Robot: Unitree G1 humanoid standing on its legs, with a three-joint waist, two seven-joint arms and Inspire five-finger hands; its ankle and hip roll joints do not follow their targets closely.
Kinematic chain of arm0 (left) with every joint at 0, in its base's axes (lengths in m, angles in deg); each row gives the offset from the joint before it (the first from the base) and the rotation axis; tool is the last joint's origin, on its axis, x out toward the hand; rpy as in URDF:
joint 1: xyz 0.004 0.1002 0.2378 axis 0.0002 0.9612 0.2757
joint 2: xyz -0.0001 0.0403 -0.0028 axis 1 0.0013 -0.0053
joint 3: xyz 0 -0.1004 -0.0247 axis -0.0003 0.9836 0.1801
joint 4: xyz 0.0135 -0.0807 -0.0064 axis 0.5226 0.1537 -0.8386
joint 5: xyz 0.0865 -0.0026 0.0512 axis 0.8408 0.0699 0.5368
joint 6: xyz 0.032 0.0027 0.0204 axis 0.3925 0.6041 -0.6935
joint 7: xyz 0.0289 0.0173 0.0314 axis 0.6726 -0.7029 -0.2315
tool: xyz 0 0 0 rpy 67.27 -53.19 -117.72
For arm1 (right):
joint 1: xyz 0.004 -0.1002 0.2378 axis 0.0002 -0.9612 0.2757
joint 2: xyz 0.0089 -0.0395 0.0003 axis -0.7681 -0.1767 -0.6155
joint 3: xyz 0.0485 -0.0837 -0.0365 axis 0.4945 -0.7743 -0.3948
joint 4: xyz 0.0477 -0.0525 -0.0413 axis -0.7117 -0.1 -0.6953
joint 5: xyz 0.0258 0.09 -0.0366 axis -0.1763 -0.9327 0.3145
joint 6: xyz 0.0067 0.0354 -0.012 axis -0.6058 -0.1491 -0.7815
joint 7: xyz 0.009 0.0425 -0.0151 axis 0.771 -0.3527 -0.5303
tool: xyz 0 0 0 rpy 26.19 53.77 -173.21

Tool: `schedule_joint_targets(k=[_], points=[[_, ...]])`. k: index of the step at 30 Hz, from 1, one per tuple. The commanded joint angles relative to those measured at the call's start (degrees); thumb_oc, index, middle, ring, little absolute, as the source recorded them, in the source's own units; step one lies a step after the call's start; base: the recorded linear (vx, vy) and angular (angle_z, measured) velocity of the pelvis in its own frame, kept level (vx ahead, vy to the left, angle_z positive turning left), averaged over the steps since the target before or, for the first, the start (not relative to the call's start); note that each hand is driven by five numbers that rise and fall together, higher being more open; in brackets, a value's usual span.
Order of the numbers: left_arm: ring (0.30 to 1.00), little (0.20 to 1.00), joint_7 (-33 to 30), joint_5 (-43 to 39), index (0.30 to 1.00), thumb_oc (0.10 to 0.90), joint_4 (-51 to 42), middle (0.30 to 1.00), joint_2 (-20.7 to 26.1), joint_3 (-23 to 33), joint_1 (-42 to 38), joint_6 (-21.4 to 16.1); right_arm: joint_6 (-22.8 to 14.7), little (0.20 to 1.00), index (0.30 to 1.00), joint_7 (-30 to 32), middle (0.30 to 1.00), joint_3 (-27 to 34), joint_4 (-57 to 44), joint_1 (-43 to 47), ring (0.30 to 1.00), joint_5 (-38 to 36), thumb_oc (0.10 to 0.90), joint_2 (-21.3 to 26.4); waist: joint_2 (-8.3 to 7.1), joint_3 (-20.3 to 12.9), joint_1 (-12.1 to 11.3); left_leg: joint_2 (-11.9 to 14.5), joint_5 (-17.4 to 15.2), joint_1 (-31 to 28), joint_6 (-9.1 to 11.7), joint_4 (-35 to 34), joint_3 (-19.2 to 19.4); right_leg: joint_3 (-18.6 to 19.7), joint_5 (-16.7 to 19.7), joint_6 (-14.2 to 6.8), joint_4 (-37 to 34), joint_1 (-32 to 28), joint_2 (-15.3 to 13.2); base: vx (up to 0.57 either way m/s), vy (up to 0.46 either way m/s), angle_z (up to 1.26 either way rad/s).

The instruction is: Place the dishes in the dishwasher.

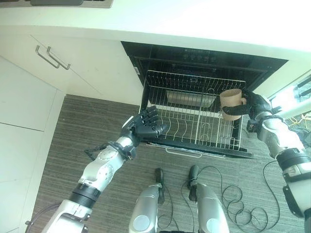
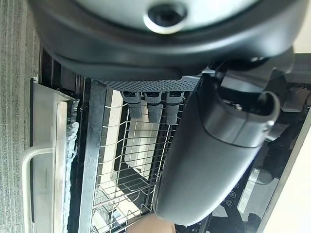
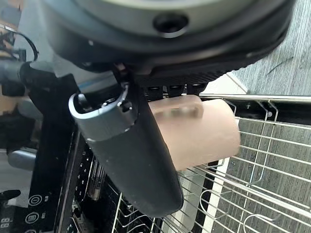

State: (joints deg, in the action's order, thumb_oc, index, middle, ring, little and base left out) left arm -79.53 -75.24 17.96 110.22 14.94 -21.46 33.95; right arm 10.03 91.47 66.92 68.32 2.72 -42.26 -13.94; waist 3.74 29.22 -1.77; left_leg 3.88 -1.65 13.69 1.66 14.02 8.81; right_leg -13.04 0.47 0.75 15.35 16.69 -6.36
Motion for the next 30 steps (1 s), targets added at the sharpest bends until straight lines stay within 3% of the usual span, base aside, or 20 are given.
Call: schedule_joint_targets(k=[1,9,14,19,23,30], points=[[0.900,0.900,1.31,0.58,0.900,0.800,-5.72,0.900,0.66,0.15,2.42,-4.09,-5.93,0.900,0.900,-0.38,0.900,2.00,-4.43,0.25,0.900,1.43,0.800,2.06,-1.00,-6.82,-0.88,4.45,-7.38,0.29,3.48,3.17,-3.07,-0.24,-8.50,-6.75,1.84,-2.69,-3.85,0.00,0.000,0.00],[0.900,0.900,0.83,1.40,0.900,0.800,-10.58,0.900,0.69,3.06,7.04,-3.31,-6.20,0.900,0.900,2.91,0.900,6.70,-17.39,-5.21,0.900,3.67,0.800,3.72,-1.74,-7.56,-0.18,4.70,-7.61,-0.72,3.06,3.17,-2.56,-0.14,-8.76,-6.65,1.84,-3.77,-3.51,0.03,0.004,0.00],[0.900,0.900,2.45,3.60,0.900,0.800,-14.51,0.900,-0.13,5.09,9.97,-8.19,-7.06,0.900,0.900,6.46,0.900,12.92,-28.11,-12.06,0.900,7.90,0.800,2.39,-2.34,-8.86,0.94,4.84,-8.21,-1.67,2.80,3.17,-2.10,0.70,-9.07,-6.80,1.84,-4.59,-3.05,0.07,0.023,0.00],[0.900,0.900,2.63,5.73,0.900,0.800,-18.24,0.900,-0.69,8.27,12.95,-9.93,-8.56,0.900,0.900,9.06,0.900,16.91,-35.81,-20.23,0.900,12.59,0.800,-0.81,-3.11,-10.94,1.63,5.09,-8.80,-3.16,2.55,3.17,-1.48,1.04,-9.57,-6.86,1.84,-6.09,-2.82,0.08,0.013,-0.02],[0.900,0.900,4.96,6.60,0.900,0.800,-22.95,0.900,-2.43,13.37,16.99,-13.89,-11.28,0.900,0.900,9.05,0.900,22.57,-43.85,-28.76,0.900,12.15,0.800,-5.19,-3.80,-14.01,1.98,5.34,-9.71,-5.38,2.41,3.17,-0.29,0.85,-10.24,-7.20,1.84,-8.36,-3.01,0.12,0.059,-0.16],[0.900,0.900,6.02,8.19,0.900,0.800,-27.40,0.900,-4.64,20.02,20.23,-21.25,-15.51,0.900,0.900,7.28,0.900,27.26,-52.31,-35.88,0.900,11.03,0.800,-11.05,-4.33,-16.96,2.07,4.50,-11.44,-7.77,1.84,3.17,1.52,-0.56,-10.39,-8.72,1.84,-10.38,-4.86,0.03,0.147,-0.05]])
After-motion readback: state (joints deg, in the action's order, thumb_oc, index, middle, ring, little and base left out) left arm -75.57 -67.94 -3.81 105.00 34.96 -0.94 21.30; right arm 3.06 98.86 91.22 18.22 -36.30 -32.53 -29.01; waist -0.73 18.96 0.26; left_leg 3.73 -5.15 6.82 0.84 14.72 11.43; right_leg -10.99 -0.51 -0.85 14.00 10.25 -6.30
